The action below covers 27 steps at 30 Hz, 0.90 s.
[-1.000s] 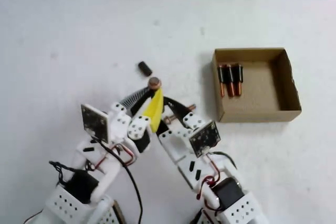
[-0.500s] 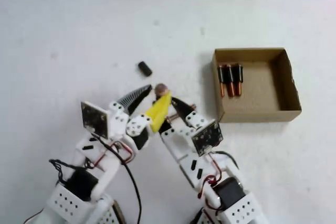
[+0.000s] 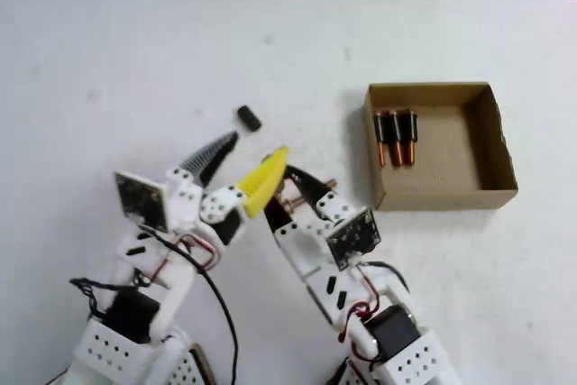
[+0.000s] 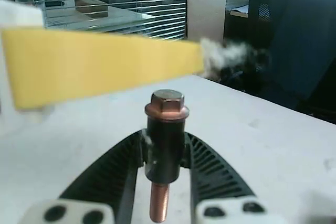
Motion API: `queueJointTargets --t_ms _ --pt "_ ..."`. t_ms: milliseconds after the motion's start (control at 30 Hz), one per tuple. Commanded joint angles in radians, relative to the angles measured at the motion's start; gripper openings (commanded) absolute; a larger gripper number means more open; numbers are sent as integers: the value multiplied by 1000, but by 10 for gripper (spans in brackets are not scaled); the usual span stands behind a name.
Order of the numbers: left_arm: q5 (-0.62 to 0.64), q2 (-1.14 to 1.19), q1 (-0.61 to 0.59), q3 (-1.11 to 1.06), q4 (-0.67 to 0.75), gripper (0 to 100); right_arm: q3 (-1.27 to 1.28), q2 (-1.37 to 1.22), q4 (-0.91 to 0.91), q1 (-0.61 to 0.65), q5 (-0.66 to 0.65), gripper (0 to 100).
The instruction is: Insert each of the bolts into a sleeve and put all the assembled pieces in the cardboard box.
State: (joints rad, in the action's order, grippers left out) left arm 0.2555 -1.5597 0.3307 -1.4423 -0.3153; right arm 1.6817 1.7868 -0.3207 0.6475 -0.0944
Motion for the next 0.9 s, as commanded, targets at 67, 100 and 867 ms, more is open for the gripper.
queueJointTargets --t_ms 67,100,867 --pt "5 -13 -7 143 -40 271 8 13 -5 -25 -12 17" --pt "5 -13 -7 164 -77 271 8 13 -13 -35 -12 17" --pt "5 -13 -318 397 -844 46 -161 15 -254 -200 -26 17"
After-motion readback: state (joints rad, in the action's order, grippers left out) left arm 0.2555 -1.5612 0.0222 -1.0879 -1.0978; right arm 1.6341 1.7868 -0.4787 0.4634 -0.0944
